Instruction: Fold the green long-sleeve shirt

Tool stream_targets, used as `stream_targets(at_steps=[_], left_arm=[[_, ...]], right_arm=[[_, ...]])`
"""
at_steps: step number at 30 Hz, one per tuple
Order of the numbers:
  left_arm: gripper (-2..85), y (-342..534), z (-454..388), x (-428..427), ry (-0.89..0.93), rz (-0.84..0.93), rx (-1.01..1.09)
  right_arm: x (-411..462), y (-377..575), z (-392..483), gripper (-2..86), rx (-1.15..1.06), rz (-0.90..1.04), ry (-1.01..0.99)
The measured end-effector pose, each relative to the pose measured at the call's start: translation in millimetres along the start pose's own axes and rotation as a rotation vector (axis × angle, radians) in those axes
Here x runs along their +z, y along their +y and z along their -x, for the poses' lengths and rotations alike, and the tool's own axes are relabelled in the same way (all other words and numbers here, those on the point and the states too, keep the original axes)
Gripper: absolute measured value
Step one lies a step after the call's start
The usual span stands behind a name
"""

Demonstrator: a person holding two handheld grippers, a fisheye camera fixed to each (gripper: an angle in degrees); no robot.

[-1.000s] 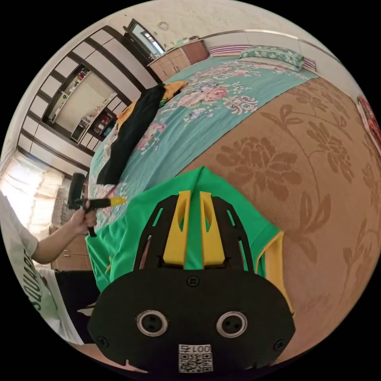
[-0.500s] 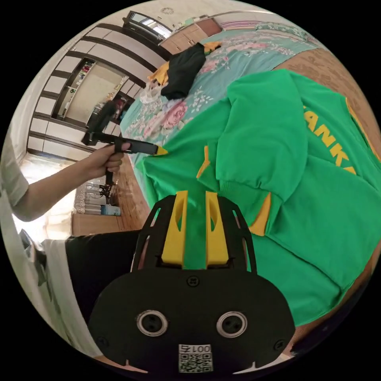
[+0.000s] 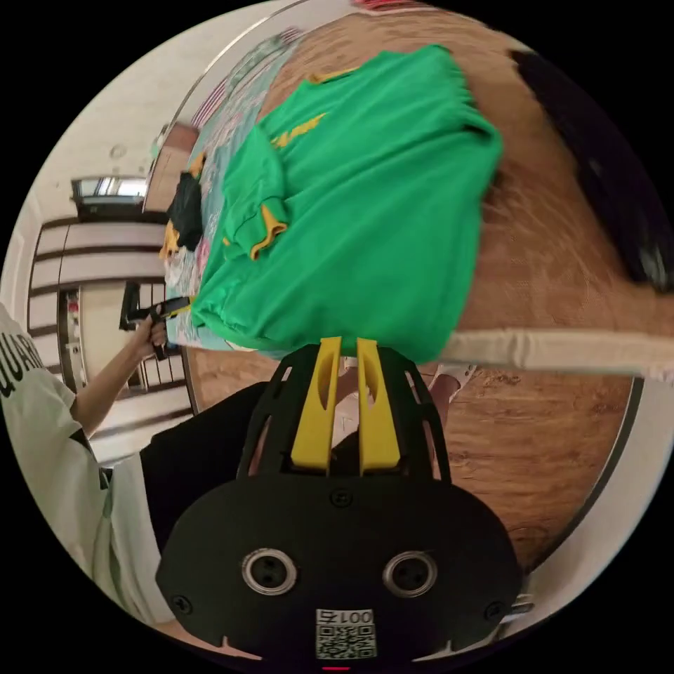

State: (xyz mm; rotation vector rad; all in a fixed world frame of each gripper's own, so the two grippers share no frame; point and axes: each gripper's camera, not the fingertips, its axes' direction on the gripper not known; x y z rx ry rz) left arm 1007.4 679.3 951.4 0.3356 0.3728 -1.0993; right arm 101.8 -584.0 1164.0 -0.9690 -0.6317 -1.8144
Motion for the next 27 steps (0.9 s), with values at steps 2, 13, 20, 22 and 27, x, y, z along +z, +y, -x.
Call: stream_targets(at_steps=[2, 13, 20, 22, 27], left_arm=[[5.5, -6.5, 11.5, 4.9, 0.089, 0.061, 0.002], [6.2, -38.5, 12.3, 5.7, 0.149, 0.320, 0.215], [4.2, -49.4, 21.3, -0.2, 0.230, 0.372, 0.211], [1.4, -49.4, 20.6, -0.6, 0.244, 0.385, 0.215], [-0.8, -44.3, 20.4, -25.4, 0.240, 0.310, 0.220]], right_arm=[[3.4, 28.0, -29.5, 9.8, 0.062, -0.067, -0.004], [79.3, 90.6, -137.2, 13.1, -0.036, -0.363, -0.146], [98.0, 128.6, -213.0, 4.3, -0.105, -0.427, -0.471], [100.4, 137.1, -225.4, 2.7, -0.094, -0.452, -0.503], [75.5, 181.2, -264.2, 1.2, -0.099, -0.418, -0.734]])
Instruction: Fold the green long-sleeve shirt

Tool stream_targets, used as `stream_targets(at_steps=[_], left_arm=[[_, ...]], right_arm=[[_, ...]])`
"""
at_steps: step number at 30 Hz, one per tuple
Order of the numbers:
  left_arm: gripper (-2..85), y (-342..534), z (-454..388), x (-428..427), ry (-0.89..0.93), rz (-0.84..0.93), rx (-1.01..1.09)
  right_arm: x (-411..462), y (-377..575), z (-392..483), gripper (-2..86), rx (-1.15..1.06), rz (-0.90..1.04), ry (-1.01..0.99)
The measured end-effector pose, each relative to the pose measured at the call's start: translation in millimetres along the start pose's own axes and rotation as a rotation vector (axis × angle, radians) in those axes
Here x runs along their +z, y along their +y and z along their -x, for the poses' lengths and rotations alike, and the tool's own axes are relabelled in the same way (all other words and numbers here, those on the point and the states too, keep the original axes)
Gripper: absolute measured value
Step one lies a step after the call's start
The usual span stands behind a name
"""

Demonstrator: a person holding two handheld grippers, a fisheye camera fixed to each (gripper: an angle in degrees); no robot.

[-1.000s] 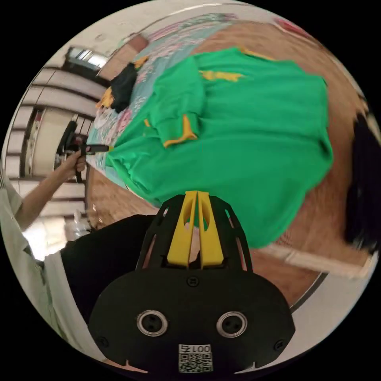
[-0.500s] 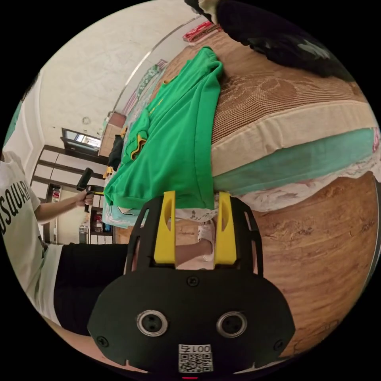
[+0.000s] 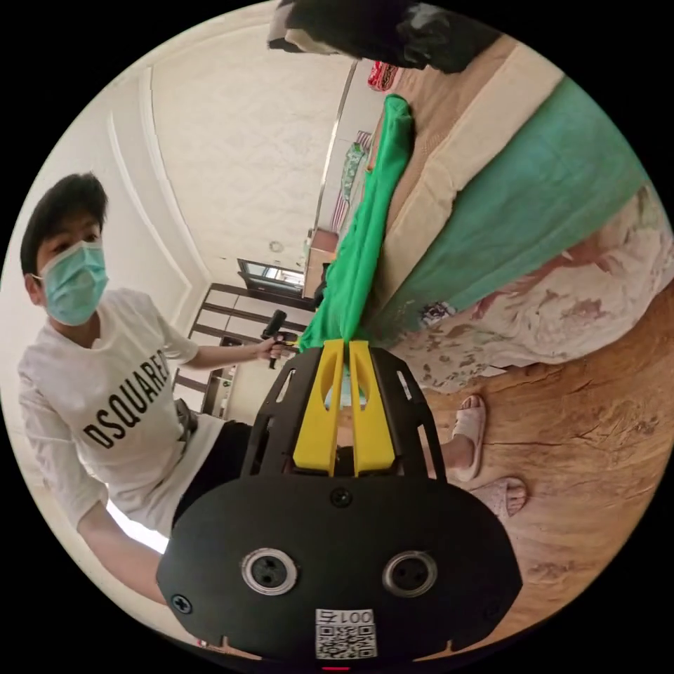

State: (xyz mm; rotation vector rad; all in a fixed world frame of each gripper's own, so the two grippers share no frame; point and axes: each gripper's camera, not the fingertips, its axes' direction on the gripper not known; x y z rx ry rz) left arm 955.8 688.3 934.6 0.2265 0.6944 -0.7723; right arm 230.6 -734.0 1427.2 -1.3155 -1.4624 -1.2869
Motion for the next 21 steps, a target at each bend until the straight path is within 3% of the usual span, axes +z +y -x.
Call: stream_targets(at_steps=[4, 8, 11, 16, 21], left_arm=[[-0.9, 14.6, -2.0, -23.2, 0.019, -0.041, -0.008], [-1.0, 35.3, -8.5, -27.7, 0.056, 0.015, 0.011], [-0.9, 57.9, -9.1, -27.6, 0.133, 0.005, -0.024], [-0.9, 92.8, -19.3, -23.8, 0.448, -0.169, -0.142], [-0.8, 42.5, -49.0, -58.2, 0.507, -0.338, -0.069]], right_arm=[[-39.2, 9.8, 27.8, 0.9, 0.020, 0.019, 0.013], [-43.9, 8.7, 62.7, 0.7, 0.045, 0.298, 0.179], [-51.5, 15.9, 76.3, 0.7, 0.154, 0.357, 0.176], [-65.3, 25.7, 118.3, 0.7, 0.313, 0.273, 0.087], [-55.3, -54.9, 161.5, 0.8, 0.214, 0.053, -0.008]])
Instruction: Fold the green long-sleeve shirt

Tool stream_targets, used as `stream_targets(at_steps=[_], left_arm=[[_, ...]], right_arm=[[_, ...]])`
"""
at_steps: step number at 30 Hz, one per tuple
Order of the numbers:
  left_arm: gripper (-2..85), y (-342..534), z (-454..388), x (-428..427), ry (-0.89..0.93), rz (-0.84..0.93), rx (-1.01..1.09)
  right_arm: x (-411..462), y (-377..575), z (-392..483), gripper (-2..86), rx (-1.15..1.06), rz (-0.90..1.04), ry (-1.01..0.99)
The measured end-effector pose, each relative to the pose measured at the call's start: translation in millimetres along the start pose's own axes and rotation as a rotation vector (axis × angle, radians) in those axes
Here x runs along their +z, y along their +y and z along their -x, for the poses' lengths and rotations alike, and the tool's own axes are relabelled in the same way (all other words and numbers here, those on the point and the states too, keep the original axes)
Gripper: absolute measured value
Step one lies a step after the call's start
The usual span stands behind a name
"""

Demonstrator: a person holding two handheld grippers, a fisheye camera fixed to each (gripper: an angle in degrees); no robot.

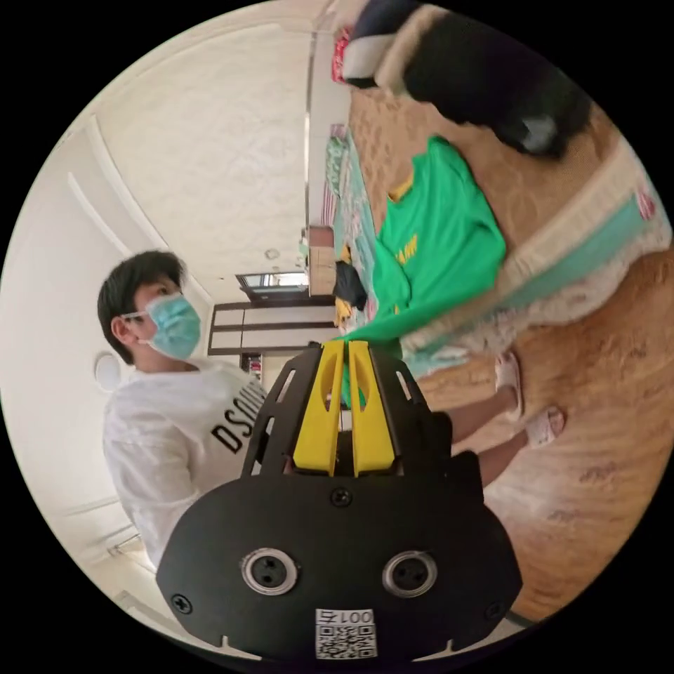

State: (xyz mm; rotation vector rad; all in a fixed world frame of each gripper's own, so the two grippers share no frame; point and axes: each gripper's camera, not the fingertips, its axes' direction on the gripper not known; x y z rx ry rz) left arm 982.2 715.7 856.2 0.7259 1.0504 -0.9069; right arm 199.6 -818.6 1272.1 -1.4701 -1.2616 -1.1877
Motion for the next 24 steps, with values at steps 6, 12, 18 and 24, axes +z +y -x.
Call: stream_targets(at_steps=[6, 12, 18, 24], left_arm=[[0.7, -211.2, -46.7, 35.1, -0.087, 0.002, 0.107], [8.8, -321.8, -43.2, 91.6, -0.359, -0.080, 0.021], [9.6, -272.5, -28.6, 133.5, -0.494, 0.069, 0.106], [9.0, -223.6, -41.2, 185.1, -0.643, 0.054, 0.248]], right_arm=[[52.4, -158.1, 18.4, 1.2, -0.087, -0.242, 0.339], [153.7, -191.9, 48.6, 3.8, -0.168, -0.193, 0.941], [208.7, -131.3, 61.0, 9.0, -0.122, -0.016, 1.063], [233.9, -104.8, 52.7, 11.8, -0.017, -0.002, 0.990]])
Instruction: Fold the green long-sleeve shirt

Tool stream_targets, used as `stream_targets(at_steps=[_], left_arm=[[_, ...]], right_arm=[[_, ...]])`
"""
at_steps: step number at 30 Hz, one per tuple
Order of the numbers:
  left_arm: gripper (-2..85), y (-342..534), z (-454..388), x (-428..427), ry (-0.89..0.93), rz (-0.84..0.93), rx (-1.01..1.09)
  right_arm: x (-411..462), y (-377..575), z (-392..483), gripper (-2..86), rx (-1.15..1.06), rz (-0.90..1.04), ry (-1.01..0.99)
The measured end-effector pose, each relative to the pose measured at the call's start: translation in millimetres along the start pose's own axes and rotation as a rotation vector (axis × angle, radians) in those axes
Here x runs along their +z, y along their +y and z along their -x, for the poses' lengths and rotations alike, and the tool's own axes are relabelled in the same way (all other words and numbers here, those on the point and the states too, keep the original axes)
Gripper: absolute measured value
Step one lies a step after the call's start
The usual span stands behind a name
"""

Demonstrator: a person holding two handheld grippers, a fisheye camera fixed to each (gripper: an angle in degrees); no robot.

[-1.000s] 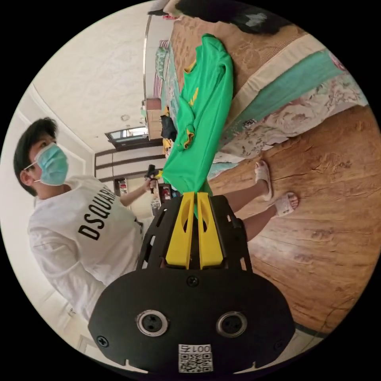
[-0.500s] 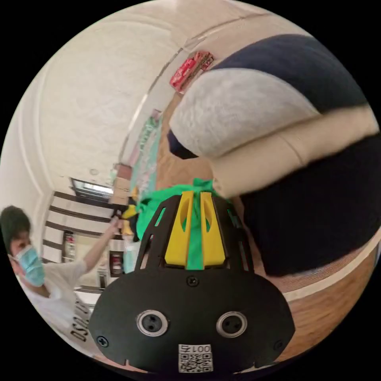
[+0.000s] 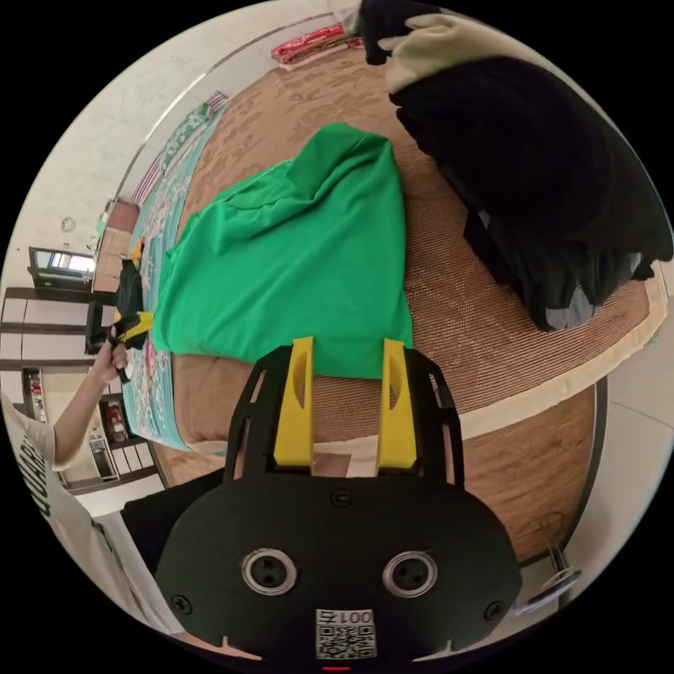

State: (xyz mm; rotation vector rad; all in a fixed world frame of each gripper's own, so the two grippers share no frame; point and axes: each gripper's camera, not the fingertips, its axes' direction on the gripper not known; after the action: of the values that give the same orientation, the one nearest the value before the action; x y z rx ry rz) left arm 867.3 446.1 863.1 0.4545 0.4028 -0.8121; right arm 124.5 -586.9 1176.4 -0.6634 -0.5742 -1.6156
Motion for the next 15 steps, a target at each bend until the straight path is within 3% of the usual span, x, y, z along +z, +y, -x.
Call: stream_targets(at_steps=[7, 12, 15], left_arm=[[3.5, -24.4, -65.2, 44.2, -0.377, 0.072, 0.103], [-0.6, -31.4, -92.7, 62.1, -0.427, 0.087, 0.155], [-0.8, -25.3, -79.4, 65.2, -0.347, 0.073, 0.042]], right_arm=[[-19.7, -20.2, 43.4, 10.3, -0.039, 0.106, 0.159], [-20.5, -35.7, 95.6, 9.5, -0.169, 0.222, 0.364], [-14.3, -42.9, 121.0, 4.7, -0.309, 0.286, 0.443]])
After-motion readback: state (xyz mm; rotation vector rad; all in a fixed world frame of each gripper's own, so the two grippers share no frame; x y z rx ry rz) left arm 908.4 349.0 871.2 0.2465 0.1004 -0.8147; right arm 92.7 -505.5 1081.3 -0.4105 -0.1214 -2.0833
